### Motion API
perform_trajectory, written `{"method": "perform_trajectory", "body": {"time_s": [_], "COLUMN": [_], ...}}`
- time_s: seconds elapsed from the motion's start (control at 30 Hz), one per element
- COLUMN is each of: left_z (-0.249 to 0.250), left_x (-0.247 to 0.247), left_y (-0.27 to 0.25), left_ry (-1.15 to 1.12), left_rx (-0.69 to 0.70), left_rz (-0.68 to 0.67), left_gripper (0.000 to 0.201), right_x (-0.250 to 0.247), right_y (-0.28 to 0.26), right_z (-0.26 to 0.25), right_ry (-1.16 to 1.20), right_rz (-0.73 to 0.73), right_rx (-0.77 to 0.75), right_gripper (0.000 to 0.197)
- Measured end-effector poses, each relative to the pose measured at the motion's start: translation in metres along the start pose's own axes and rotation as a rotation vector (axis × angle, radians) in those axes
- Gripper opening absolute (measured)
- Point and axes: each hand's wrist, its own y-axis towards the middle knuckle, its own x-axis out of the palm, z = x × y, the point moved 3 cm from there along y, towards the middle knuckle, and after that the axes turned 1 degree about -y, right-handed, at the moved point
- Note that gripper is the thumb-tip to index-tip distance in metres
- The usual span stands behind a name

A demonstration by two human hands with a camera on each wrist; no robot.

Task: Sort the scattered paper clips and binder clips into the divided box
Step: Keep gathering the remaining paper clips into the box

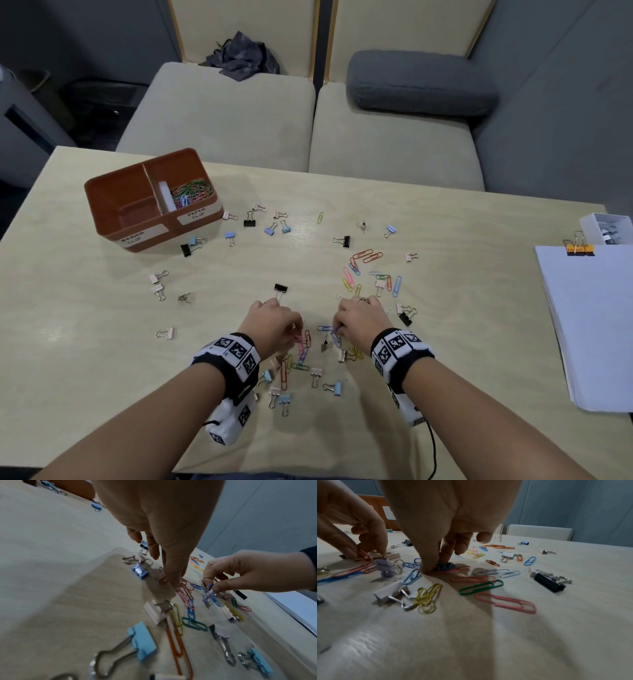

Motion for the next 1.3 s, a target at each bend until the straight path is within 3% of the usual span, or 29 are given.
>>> {"method": "perform_trajectory", "body": {"time_s": [0.23,0.5,0.7,0.9,1.3], "left_z": [0.009,0.009,0.01,0.006,-0.01], "left_x": [-0.001,-0.005,-0.004,-0.004,-0.02], "left_y": [0.003,0.009,0.01,0.008,0.001], "left_ry": [0.084,0.201,0.266,0.267,0.062], "left_rx": [-0.017,0.011,0.061,0.076,0.0], "left_rz": [0.044,-0.005,0.003,0.02,0.101], "left_gripper": [0.019,0.015,0.016,0.019,0.017], "right_x": [-0.004,-0.004,-0.001,0.004,0.004], "right_y": [-0.006,-0.015,-0.019,-0.01,0.0], "right_z": [0.01,0.031,0.029,0.023,0.018], "right_ry": [0.177,0.497,0.323,0.083,0.02], "right_rz": [0.081,0.096,-0.045,-0.098,-0.104], "right_rx": [0.075,0.179,0.109,0.055,0.015], "right_gripper": [0.016,0.01,0.017,0.025,0.02]}}
